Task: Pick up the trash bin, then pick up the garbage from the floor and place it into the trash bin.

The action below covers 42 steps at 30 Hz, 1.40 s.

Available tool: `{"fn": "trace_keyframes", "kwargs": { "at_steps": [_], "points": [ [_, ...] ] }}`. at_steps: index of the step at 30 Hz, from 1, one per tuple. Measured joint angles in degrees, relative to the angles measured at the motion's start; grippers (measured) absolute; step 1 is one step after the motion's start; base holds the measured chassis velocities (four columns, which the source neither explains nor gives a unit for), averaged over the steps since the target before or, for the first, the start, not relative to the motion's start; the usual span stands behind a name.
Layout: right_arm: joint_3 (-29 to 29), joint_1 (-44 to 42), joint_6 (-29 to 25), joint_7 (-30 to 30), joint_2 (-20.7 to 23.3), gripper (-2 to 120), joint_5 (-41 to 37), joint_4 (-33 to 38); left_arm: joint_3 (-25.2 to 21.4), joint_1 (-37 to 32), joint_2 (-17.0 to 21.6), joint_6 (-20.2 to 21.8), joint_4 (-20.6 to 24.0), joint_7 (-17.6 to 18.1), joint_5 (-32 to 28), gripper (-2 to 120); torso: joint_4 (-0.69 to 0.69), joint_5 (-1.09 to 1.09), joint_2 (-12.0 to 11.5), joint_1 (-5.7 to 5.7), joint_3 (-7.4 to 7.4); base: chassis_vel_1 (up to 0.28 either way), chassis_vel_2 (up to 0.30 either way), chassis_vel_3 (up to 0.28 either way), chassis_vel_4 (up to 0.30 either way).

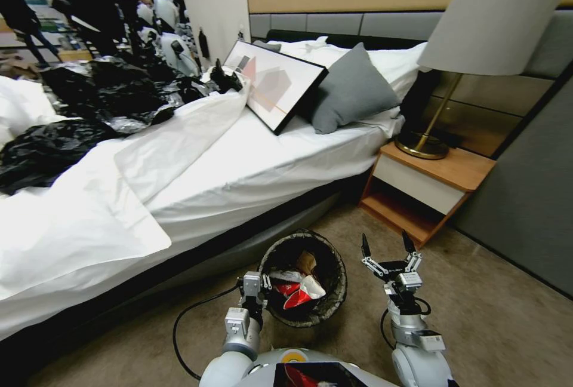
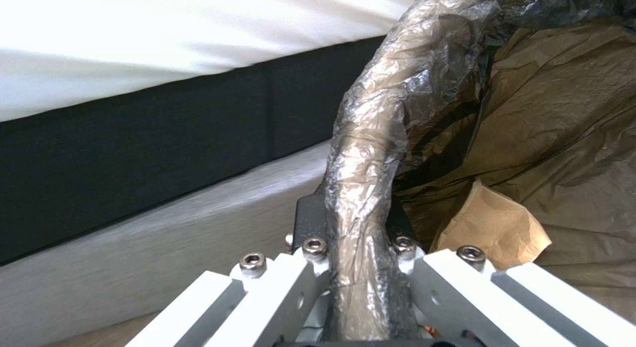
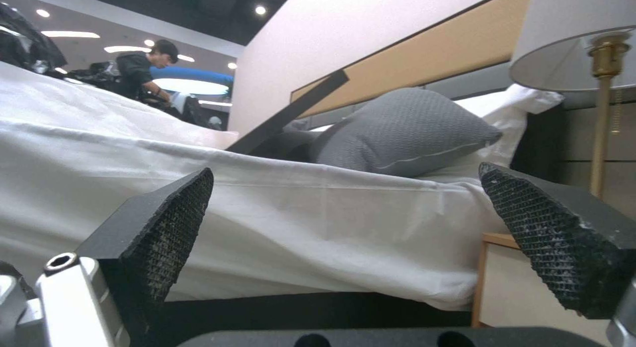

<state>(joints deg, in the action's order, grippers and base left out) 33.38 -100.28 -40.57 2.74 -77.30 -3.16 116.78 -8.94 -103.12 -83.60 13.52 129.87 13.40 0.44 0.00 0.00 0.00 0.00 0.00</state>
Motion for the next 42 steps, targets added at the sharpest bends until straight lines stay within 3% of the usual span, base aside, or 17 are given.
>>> {"fn": "trace_keyframes", "kwargs": {
  "at_steps": [42],
  "points": [
    [0.08,0.43,0.46,-0.41,0.42,100,0.12,-0.34,0.12,0.04,0.04,-0.24,-0.06,-0.09,0.18,0,0.0,0.0,0.0,0.0,0.0,0.014,0.011,0.012,0.013]
  ]
}}
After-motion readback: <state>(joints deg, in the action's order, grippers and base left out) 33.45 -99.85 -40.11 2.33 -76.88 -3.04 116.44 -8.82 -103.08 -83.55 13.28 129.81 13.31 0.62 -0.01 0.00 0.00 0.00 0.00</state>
